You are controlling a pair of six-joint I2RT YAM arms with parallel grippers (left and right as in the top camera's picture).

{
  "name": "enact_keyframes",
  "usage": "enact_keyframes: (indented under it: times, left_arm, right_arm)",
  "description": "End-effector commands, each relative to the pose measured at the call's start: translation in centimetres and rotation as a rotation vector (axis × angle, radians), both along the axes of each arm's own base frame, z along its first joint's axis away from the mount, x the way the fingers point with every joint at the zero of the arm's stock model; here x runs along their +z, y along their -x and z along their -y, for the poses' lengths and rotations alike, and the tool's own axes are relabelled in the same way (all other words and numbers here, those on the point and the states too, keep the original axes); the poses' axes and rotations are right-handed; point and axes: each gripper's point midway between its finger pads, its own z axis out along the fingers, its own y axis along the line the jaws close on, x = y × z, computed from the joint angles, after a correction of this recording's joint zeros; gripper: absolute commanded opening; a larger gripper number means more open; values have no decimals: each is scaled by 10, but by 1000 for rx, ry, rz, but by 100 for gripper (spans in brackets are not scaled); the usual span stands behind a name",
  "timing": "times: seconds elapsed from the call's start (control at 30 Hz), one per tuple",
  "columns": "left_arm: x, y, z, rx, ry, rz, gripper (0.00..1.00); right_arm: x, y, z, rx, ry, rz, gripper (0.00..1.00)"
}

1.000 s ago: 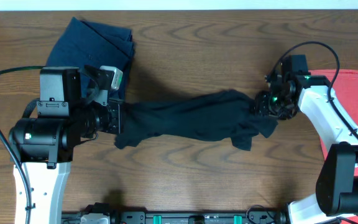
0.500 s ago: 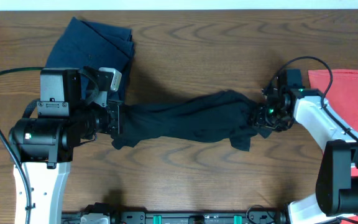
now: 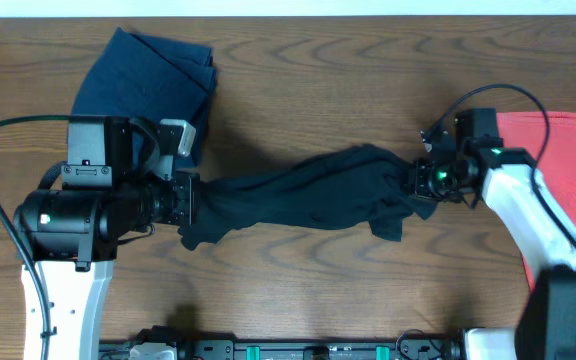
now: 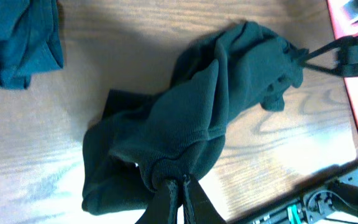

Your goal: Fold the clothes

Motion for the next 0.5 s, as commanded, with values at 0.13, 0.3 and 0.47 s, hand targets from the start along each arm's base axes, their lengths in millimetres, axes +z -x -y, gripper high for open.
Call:
enact_keyframes:
  times: [0.13,0.3,0.47]
  left_arm:
    - [15,23,-3,8,-2,33,6]
    - [26,35,4,-17,45,65,6]
    - [58,34,30,-93,212,178,6]
  right_arm:
    - [77,19,3,-31,-10,164,1]
    - [81,34,8,-65,22,141,18]
    - [48,43,-10,-35,7,45,52]
